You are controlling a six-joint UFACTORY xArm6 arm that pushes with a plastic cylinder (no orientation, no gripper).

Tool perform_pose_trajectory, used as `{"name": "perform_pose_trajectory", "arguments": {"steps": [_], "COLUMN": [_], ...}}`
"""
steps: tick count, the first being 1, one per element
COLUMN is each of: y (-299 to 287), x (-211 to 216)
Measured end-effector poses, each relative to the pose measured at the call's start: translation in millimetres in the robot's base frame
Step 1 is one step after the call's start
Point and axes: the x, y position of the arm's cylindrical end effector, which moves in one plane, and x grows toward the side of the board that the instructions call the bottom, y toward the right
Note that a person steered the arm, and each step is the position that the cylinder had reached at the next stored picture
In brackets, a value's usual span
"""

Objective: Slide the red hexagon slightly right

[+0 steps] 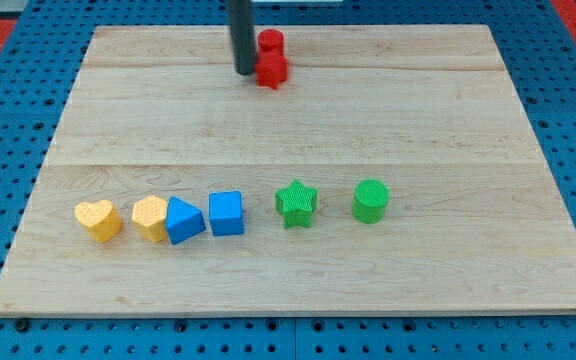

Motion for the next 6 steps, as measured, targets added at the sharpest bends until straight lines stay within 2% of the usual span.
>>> {"name": "perform_pose_trajectory", "arguments": {"steps": [1,3,4,5,6], "y": [50,-9,23,103,117], "x": [40,-3,-9,23,10]}}
